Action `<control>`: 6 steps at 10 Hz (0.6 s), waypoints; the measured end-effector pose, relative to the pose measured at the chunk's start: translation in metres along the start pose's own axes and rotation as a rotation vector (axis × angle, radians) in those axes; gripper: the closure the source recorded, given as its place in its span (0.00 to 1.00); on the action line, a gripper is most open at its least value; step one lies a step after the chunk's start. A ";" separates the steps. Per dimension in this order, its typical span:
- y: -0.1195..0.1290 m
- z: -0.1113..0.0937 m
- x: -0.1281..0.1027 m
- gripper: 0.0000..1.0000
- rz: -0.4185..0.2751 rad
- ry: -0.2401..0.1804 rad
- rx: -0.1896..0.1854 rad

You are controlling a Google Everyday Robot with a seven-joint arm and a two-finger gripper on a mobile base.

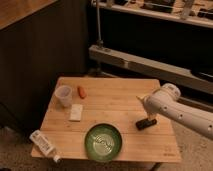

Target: Place the eraser on the white sponge

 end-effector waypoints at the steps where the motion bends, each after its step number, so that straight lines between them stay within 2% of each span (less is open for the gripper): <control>1: -0.002 0.002 -0.001 0.20 0.001 0.000 0.000; 4: 0.009 0.001 -0.001 0.20 -0.010 -0.006 0.013; 6: 0.003 0.002 -0.005 0.20 -0.015 -0.001 0.010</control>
